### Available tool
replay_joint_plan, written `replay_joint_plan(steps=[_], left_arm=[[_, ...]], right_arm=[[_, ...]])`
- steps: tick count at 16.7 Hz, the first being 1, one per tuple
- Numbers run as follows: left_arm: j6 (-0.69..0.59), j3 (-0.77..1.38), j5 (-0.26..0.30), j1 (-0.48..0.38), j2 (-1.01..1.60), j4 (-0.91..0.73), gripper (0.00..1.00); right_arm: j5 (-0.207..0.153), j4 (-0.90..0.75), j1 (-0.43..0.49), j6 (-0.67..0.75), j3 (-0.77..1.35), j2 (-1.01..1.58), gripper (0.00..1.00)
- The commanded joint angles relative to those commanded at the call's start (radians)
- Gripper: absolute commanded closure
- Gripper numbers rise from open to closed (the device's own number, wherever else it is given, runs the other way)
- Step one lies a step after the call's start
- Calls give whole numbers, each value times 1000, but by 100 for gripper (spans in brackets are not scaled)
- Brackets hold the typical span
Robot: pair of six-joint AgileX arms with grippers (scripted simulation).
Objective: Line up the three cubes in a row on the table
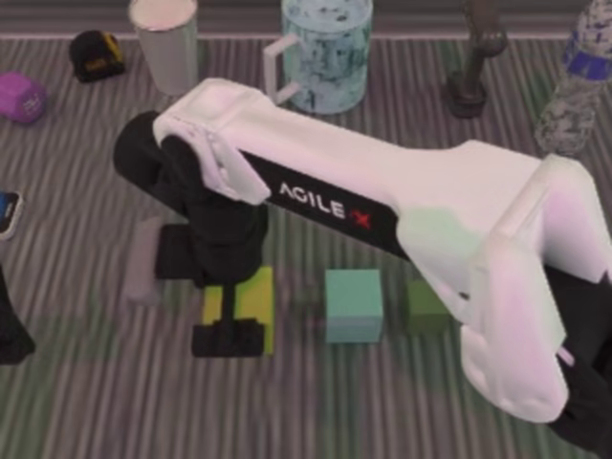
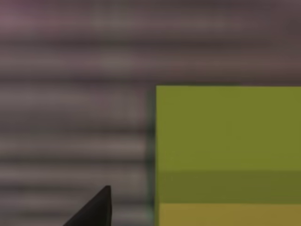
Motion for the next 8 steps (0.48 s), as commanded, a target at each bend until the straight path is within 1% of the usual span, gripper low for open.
replay_joint_plan(steps=[2,8], left_arm=[[0,0,0,0,0,0,0],[0,0,0,0,0,0,0]], right_arm=[[0,-64,1,0,80,24,0],[0,-301,6,-1,420,97,0]])
